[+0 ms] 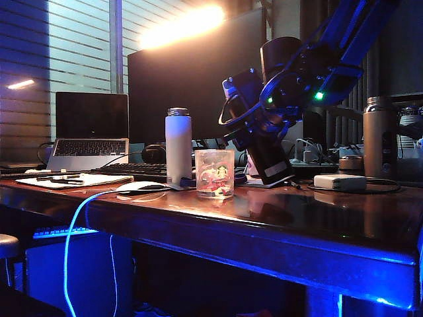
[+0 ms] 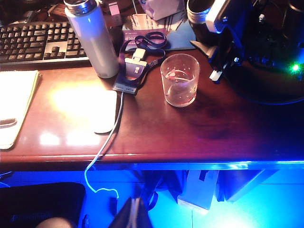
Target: Pick up the black thermos, pour a little water from inside into the glass cup, then place the black thermos back on the table.
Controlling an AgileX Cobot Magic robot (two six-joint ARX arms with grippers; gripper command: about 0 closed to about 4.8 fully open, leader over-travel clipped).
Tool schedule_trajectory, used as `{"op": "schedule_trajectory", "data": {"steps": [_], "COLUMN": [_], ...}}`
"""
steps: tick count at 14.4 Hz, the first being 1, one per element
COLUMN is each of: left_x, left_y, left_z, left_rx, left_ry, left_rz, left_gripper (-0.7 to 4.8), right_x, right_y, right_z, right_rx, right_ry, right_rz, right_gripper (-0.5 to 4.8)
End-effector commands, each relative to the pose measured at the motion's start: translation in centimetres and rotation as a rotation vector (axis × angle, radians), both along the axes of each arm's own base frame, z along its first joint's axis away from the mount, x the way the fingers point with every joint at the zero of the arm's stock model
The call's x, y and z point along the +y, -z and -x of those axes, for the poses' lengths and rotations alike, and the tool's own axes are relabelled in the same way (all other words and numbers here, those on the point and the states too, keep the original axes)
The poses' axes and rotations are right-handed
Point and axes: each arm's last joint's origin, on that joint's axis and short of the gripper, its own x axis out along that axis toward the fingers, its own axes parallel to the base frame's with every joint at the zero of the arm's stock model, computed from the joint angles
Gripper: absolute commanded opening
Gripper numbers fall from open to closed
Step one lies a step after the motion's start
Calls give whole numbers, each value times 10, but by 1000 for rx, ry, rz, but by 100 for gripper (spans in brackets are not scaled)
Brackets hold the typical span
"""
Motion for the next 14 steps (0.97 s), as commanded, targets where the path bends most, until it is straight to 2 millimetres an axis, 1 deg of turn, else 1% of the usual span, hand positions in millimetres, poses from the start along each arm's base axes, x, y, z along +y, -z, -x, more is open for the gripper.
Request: {"op": "schedule_trajectory", "data": {"steps": [1,5,10,14], "left_x": [0,0,0,0], "left_y": [-3,-3,-3,-3], "left_z": [1,1,1,1], "left_rx": [-14,-14,-14,-14], "left_ry": [5,5,5,5], "left_rz": [6,6,6,6], "left_gripper": [22,22,22,22], "right_x": [0,1,8,8], "right_y": [-22,-25,-23,-23], "right_z": [0,-1,2,2], "right_rx": [-103,-107,-109,-108], "right_ry": [1,0,-21,-13], "right_rz": [-22,-14,71,109], "right_gripper": [25,25,25,25]}}
